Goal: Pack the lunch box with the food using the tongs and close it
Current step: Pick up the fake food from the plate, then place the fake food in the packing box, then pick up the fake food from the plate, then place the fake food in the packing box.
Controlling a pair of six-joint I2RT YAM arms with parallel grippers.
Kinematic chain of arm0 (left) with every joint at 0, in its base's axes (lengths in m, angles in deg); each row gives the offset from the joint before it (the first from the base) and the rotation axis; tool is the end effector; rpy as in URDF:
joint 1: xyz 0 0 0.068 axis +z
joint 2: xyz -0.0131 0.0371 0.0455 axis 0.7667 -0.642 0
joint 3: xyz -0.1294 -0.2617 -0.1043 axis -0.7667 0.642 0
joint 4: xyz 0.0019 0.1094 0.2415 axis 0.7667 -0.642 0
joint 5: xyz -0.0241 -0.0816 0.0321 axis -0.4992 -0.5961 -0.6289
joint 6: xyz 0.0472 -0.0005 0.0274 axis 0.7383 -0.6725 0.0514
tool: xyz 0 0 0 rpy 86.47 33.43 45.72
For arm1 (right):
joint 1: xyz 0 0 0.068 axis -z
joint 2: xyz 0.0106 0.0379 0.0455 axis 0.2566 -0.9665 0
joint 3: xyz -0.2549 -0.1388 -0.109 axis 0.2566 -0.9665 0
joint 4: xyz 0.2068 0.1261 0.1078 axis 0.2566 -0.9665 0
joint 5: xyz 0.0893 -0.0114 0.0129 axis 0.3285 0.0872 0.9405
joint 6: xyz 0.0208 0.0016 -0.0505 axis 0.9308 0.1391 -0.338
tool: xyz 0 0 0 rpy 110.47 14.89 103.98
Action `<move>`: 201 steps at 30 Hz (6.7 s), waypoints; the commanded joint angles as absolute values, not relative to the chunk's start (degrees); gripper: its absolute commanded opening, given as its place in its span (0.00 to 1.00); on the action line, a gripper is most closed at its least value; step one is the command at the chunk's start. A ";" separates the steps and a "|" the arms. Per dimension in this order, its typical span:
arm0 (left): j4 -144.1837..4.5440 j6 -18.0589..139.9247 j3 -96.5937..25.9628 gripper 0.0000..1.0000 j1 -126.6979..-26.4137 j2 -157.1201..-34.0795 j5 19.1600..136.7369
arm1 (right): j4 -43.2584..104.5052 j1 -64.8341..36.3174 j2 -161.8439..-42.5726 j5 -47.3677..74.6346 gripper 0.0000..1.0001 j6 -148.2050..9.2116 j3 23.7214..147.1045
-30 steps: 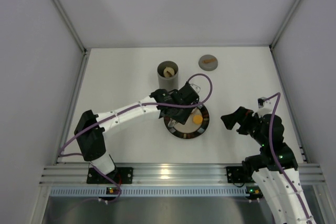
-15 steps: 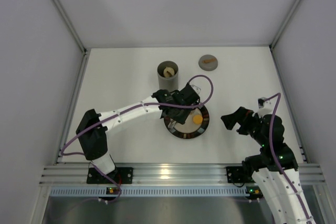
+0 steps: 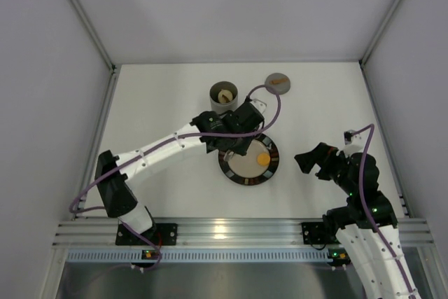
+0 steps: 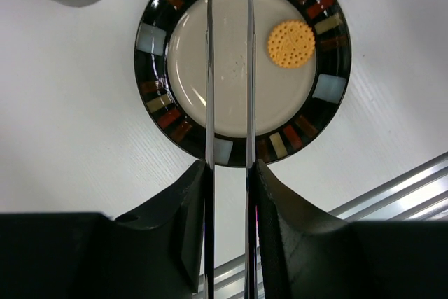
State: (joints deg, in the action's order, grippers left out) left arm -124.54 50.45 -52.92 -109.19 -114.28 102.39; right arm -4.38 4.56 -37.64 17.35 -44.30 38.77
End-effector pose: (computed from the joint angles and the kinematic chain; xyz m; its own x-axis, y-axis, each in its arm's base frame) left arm 0.1903 -0.2986 0.3646 -0.6788 0.4325 -0.5934 0.5302 0.8478 0.0115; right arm 0.0590 0.0181 0.2685 -0.5150 0.4346 -0.7388 -0.0951 0.8276 0.5532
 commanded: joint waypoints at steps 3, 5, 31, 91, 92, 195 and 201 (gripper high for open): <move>-127.99 51.33 -59.73 0.36 -108.86 -109.93 107.91 | -4.29 5.20 -37.39 16.98 0.99 -44.76 41.33; -129.14 51.07 -62.19 0.36 -107.90 -109.67 109.23 | -4.29 5.20 -37.47 16.98 0.99 -44.85 41.59; -129.23 52.83 -69.41 0.39 -93.21 -114.15 109.59 | -4.99 5.29 -38.62 16.28 0.99 -45.64 43.44; -117.54 47.03 -41.72 0.49 -115.80 -107.29 99.04 | -4.55 5.20 -38.00 17.15 0.99 -45.02 42.65; -117.54 46.94 -41.72 0.49 -115.80 -107.73 99.13 | -4.55 5.11 -38.00 16.98 0.99 -45.11 42.82; -125.01 51.86 -65.89 0.46 -90.93 -113.53 105.55 | -5.26 5.20 -38.53 16.54 0.99 -45.73 43.97; -125.27 51.77 -65.45 0.48 -90.40 -113.62 105.28 | -5.26 5.20 -38.62 16.45 0.99 -45.81 43.97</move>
